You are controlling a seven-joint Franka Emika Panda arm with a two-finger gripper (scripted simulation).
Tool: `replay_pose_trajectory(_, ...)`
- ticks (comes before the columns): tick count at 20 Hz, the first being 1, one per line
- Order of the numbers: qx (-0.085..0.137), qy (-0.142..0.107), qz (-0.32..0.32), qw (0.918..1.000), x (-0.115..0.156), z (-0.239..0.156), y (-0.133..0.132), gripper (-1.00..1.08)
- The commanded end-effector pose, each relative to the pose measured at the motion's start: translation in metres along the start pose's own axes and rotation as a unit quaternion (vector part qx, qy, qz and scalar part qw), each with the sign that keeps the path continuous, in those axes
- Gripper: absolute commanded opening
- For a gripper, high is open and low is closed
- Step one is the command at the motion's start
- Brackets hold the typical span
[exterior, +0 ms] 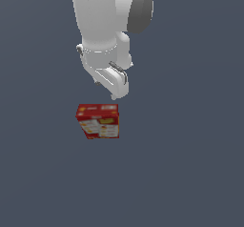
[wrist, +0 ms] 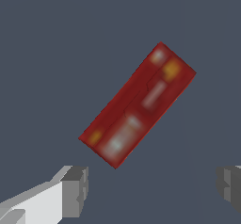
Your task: Pick up the object and move it to a goal position.
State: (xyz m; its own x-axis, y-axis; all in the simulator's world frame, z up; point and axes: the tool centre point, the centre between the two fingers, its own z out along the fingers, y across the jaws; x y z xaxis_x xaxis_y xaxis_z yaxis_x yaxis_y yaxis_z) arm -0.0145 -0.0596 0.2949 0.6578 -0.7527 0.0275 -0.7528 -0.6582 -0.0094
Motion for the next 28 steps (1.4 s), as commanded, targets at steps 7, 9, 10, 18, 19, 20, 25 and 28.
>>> replay_pose_trajectory(7, -0.002, -0.006, 0.125, 0.9921, 0.016, 0.019, 0.0, 1.0)
replay_pose_trajectory(9, -0.003, -0.007, 0.154, 0.988, 0.02, 0.023, 0.001, 1.0)
replay_pose_trajectory(10, -0.003, -0.007, 0.169, 0.9857, 0.022, 0.026, 0.001, 1.0)
replay_pose_trajectory(18, -0.006, -0.01, 0.271, 0.9626, 0.035, 0.042, 0.002, 1.0)
replay_pose_trajectory(19, -0.007, -0.01, 0.28, 0.9598, 0.036, 0.044, 0.002, 1.0)
replay_pose_trajectory(20, -0.007, -0.011, 0.289, 0.9572, 0.037, 0.045, 0.003, 1.0)
replay_pose_trajectory(25, -0.008, -0.011, 0.323, 0.9464, 0.041, 0.051, 0.003, 1.0)
replay_pose_trajectory(28, -0.009, -0.011, 0.334, 0.9424, 0.043, 0.053, 0.003, 1.0)
